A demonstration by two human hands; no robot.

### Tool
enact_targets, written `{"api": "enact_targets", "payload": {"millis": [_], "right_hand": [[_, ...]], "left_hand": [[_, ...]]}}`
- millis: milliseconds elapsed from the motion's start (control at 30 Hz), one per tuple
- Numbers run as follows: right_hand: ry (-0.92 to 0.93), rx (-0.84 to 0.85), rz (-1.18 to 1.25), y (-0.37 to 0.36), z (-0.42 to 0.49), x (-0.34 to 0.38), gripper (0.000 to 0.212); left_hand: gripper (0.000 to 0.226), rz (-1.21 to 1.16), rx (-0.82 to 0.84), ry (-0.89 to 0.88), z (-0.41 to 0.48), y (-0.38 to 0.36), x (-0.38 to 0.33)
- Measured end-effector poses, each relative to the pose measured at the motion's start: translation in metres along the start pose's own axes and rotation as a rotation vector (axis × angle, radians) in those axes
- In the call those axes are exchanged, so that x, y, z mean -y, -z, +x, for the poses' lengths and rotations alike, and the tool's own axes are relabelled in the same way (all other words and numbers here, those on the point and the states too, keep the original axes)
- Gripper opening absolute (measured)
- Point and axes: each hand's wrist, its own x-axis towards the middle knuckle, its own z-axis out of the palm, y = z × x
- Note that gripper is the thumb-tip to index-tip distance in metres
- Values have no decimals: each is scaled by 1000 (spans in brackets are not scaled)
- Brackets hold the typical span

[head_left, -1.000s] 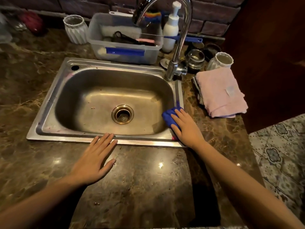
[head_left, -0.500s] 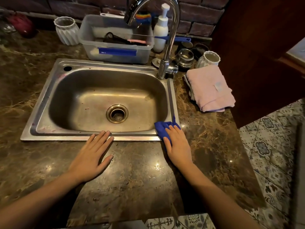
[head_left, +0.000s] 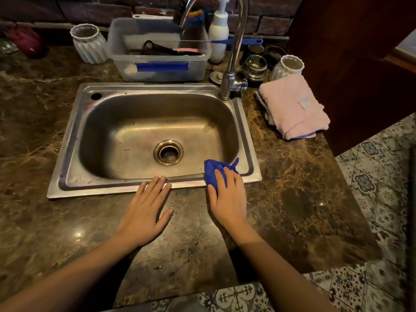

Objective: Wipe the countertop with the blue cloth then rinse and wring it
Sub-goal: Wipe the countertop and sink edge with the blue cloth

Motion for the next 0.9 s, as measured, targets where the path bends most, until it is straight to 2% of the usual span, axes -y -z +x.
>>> {"api": "enact_targets", "payload": {"millis": [533, 900], "right_hand": [[59, 198, -133, -20, 5, 85, 55], [111, 217, -106, -31, 3, 147, 53]], "left_hand": [[63, 12, 17, -1, -8, -2, 16], [69, -14, -73, 310, -53, 29, 110]]}}
